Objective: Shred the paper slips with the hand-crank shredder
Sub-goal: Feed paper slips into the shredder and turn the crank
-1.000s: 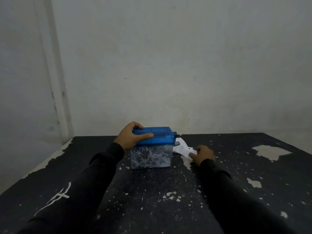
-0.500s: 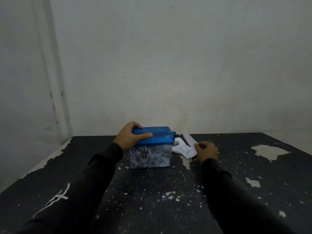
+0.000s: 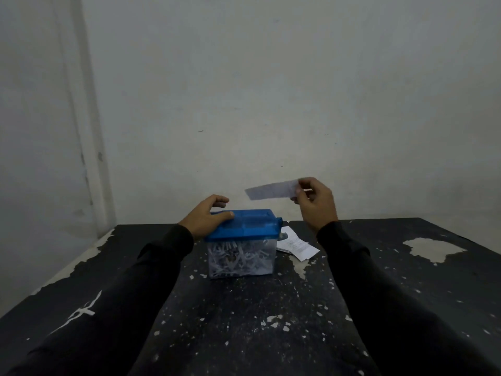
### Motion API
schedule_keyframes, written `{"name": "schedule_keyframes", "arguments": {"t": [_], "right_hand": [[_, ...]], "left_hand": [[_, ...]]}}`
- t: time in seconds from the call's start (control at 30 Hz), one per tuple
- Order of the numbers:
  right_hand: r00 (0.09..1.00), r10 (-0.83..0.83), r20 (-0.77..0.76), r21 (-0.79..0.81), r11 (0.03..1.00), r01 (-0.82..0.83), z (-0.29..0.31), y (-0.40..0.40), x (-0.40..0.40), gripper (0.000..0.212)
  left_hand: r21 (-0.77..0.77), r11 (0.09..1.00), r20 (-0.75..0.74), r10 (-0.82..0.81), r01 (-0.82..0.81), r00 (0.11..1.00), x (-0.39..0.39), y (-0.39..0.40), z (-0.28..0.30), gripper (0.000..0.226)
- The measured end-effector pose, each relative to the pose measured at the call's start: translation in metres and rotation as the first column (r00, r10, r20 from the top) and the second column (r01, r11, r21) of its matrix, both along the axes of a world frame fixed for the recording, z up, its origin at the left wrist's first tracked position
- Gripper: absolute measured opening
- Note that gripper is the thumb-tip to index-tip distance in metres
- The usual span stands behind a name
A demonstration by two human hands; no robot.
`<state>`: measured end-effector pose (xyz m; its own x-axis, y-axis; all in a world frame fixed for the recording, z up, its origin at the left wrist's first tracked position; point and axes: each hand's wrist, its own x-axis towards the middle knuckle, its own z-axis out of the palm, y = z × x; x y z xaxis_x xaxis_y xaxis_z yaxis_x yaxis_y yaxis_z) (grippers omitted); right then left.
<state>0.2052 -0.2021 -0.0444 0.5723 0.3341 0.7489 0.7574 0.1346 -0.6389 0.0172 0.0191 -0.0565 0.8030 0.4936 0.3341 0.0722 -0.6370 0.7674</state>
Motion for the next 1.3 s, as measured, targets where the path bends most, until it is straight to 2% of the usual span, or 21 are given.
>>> {"name": "schedule_keyframes", "arguments": {"t": [0.1, 0.17, 0.2, 0.33, 0.4, 0.53, 0.7, 0.9, 1.07, 1.1, 1.2, 1.3], "right_hand": [[0.991, 0.127, 0.034, -0.071, 0.99, -0.124, 0.025, 0.011, -0.01, 0.011], [0.982, 0.178, 0.057, -0.13, 0.977, -0.169, 0.038, 0.021, -0.014, 0.013], [0.978, 0.193, 0.075, -0.169, 0.969, -0.178, 0.044, 0.025, -0.016, 0.015], [0.97, 0.205, 0.127, -0.262, 0.951, -0.166, 0.059, 0.041, -0.024, 0.021], [0.969, 0.208, 0.135, -0.269, 0.949, -0.166, 0.064, 0.048, -0.027, 0.023], [0.971, 0.215, 0.104, -0.282, 0.943, -0.178, 0.062, 0.054, -0.03, 0.027], [0.998, 0.063, 0.013, -0.331, 0.942, -0.055, 0.028, 0.038, -0.021, 0.032], [0.982, 0.042, -0.186, -0.556, 0.819, -0.14, -0.028, 0.021, -0.007, 0.068], [0.961, 0.094, -0.261, -0.511, 0.831, -0.22, -0.044, 0.022, -0.009, 0.104], [0.958, 0.093, -0.272, -0.507, 0.832, -0.225, -0.045, 0.022, -0.009, 0.105], [0.955, 0.084, -0.283, -0.507, 0.833, -0.224, -0.045, 0.021, -0.012, 0.083], [0.957, 0.087, -0.276, -0.499, 0.838, -0.22, -0.046, 0.021, -0.013, 0.077]], "left_hand": [[0.05, 0.998, 0.083, 0.02, -0.024, 0.996, 0.005, -0.003, 0.004, 0.058], [0.082, 0.996, 0.14, 0.016, -0.027, 0.99, 0.007, -0.004, 0.009, 0.061], [0.101, 0.995, 0.157, 0.006, -0.022, 0.988, 0.007, -0.005, 0.012, 0.056], [0.195, 0.98, 0.19, -0.004, -0.034, 0.982, 0.007, -0.008, 0.019, 0.015], [0.168, 0.985, 0.198, -0.001, -0.033, 0.98, 0.007, -0.008, 0.019, 0.011], [0.0, 1.0, 0.267, 0.018, -0.019, 0.964, 0.003, -0.005, 0.011, 0.005], [-0.102, 0.994, 0.356, 0.067, -0.033, 0.932, -0.002, -0.005, -0.005, 0.005], [-0.171, 0.984, 0.388, 0.108, -0.044, 0.915, -0.001, -0.008, -0.012, 0.004], [-0.193, 0.98, 0.386, 0.114, -0.04, 0.915, -0.001, -0.01, -0.01, 0.007], [-0.188, 0.982, 0.38, 0.107, -0.037, 0.919, -0.001, -0.01, -0.009, 0.008], [-0.181, 0.982, 0.365, 0.117, -0.053, 0.924, 0.0, -0.01, -0.01, 0.009], [-0.205, 0.977, 0.35, 0.131, -0.06, 0.928, -0.001, -0.009, -0.013, 0.011]]}}
